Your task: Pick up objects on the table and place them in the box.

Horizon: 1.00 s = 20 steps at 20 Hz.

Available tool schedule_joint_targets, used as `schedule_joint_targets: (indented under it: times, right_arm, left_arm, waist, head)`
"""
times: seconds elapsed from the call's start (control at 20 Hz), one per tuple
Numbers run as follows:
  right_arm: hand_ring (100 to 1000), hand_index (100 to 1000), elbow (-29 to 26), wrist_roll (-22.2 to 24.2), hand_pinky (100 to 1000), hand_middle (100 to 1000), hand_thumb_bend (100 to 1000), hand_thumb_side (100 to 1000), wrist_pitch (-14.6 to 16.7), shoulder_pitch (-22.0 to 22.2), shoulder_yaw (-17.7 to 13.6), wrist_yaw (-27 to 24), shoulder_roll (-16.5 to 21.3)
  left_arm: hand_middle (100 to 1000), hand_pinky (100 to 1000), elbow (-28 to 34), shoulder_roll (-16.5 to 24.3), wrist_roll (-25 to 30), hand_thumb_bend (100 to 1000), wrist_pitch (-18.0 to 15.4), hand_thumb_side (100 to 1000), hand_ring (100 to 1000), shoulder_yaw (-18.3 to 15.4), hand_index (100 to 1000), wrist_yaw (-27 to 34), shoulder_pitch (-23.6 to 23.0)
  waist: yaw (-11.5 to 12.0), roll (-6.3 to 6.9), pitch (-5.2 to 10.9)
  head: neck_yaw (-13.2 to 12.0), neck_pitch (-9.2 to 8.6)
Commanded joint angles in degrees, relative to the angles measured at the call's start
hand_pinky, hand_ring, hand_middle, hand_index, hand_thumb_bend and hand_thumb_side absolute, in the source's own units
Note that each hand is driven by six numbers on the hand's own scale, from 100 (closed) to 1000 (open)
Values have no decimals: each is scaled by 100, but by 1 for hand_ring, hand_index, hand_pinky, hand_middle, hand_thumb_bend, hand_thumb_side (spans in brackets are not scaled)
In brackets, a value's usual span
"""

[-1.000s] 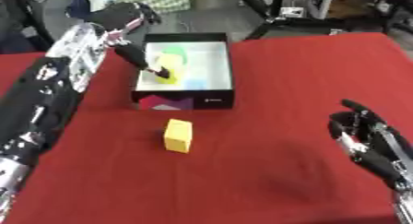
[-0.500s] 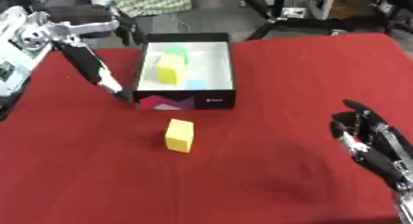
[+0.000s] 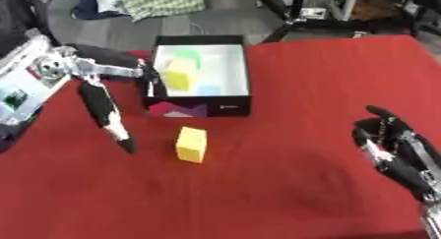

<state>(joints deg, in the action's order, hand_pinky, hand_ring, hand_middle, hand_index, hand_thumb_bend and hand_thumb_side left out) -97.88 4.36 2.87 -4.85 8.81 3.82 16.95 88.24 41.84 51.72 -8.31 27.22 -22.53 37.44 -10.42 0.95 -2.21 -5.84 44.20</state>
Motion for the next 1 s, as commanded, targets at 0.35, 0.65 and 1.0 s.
schedule_joint_targets:
  times: [0.35, 0.65, 1.0]
  right_arm:
    - [769, 938, -75, 11, 779, 701, 301, 502, 9, -70, -34, 9, 97]
    - [769, 939, -78, 20, 779, 701, 298, 503, 12, -78, -28, 2, 85]
    - [768, 938, -76, 10, 779, 701, 296, 504, 9, -71, -34, 1, 83]
  left_arm:
    - [737, 781, -586, -534, -511, 856, 24, 472, 707, 121, 855, -846, 161]
    - [749, 790, -760, -843, -1317, 858, 45, 470, 719, 252, 864, -1473, 121]
    - [712, 762, -946, -987, -1010, 741, -239, 417, 685, 337, 835, -1644, 15]
  waist:
    - [-10, 2, 99]
    - [-20, -8, 95]
    - [-35, -7, 91]
  head:
    - [25, -8]
    - [23, -8]
    - [21, -8]
